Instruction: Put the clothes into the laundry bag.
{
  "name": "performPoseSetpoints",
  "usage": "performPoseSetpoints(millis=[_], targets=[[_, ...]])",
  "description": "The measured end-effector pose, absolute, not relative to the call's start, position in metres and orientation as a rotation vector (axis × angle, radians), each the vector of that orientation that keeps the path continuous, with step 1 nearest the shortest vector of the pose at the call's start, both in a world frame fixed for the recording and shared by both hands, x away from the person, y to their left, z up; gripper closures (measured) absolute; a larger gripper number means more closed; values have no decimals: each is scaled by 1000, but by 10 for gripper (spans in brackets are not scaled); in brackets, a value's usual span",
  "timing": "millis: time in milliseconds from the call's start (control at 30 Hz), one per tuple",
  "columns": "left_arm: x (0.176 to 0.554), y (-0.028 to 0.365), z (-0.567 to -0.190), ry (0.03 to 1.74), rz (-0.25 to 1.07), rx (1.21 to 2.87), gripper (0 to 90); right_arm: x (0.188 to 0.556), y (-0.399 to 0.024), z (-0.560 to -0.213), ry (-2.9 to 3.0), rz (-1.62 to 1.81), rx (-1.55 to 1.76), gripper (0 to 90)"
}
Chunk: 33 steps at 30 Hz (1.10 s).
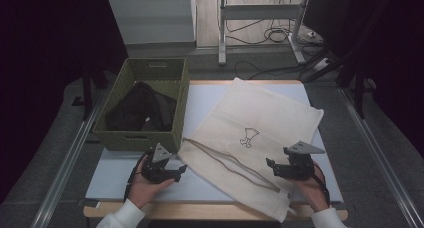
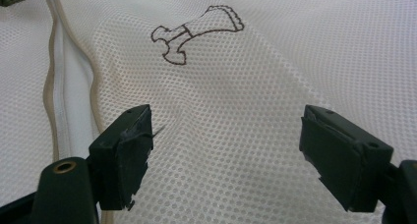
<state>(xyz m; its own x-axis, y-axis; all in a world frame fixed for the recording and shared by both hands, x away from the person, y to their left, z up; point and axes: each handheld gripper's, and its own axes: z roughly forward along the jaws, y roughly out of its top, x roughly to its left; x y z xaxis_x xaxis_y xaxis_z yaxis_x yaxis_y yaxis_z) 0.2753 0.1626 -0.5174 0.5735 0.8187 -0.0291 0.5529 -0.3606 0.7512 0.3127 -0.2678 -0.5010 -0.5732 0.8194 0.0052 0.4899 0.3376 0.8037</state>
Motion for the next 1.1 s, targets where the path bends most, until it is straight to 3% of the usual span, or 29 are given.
performPoseSetpoints(millis=[533, 1100], targets=[[271, 167, -512, 1096, 492, 2066, 258, 319, -265, -496, 2237, 1097, 1148, 170], [271, 168, -516, 1078, 467, 2061, 259, 328, -233, -472, 2297, 1136, 1048, 220]])
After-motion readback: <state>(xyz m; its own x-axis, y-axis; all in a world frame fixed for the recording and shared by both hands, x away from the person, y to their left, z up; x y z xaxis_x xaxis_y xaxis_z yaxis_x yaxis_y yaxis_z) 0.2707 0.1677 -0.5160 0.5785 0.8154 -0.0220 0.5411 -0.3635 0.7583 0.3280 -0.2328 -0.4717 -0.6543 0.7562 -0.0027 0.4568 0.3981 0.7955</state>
